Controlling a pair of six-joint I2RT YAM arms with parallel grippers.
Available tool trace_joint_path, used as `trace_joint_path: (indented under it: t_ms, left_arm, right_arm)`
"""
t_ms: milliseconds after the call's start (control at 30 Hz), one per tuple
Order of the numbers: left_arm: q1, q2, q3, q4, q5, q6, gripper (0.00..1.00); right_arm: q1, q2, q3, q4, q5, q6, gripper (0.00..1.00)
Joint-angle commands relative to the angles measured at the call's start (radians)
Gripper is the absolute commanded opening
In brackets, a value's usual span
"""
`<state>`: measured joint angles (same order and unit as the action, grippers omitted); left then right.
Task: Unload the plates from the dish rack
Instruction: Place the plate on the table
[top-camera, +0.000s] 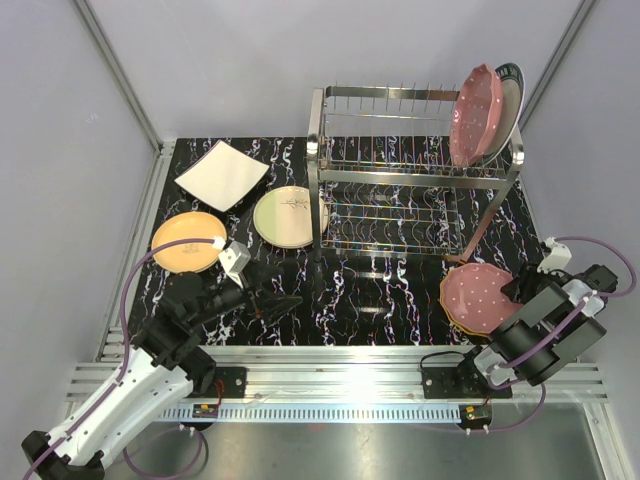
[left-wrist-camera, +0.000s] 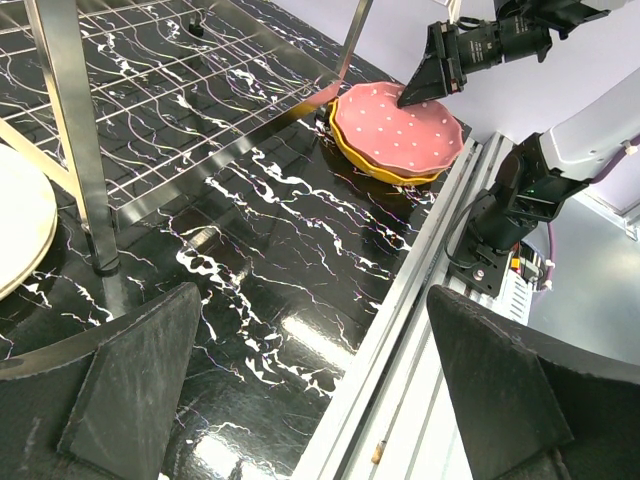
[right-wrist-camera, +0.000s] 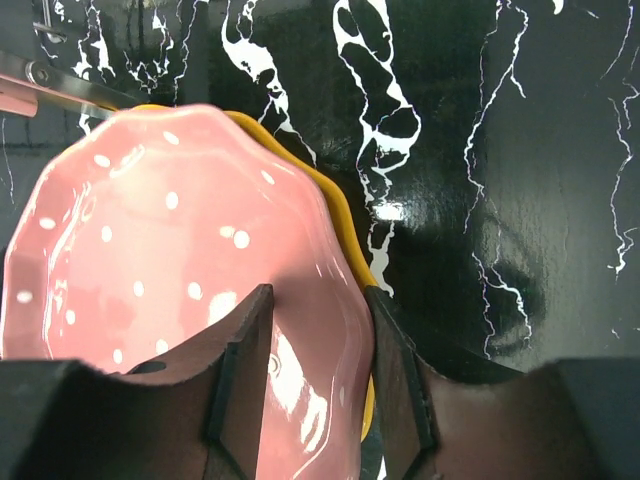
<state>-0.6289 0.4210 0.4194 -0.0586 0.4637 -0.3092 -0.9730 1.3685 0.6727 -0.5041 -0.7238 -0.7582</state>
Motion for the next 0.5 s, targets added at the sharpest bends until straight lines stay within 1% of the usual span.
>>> trace_joint_path:
  t_ms: [0,100,233,267,467]
  left_arm:
    - [-0.003,0.004,0.044,0.039,0.009,0.018,0.99]
    - [-0.003,0.002,0.044,0.039,0.007,0.018,0.99]
    - [-0.003,0.004,0.044,0.037,0.006,0.018,0.99]
    - [-0.003,0.004,0.044,0.036,0.007,0.018,0.99]
    - [-0.003,0.004,0.047,0.034,0.004,0.018,0.99]
  right_arm:
    - [-0.01,0.029,-0.022,0.009,0.098,-0.107,0.49]
    - [-0.016,0.04,-0.022,0.006,0.09,-0.11,0.49]
    - [-0.02,0.031,-0.019,-0.008,0.083,-0.119,0.54]
    - [-0.021,0.023,-0.018,-0.019,0.08,-0.121,0.57]
    - [-0.026,-0.065,0.028,-0.112,0.063,-0.119,0.67]
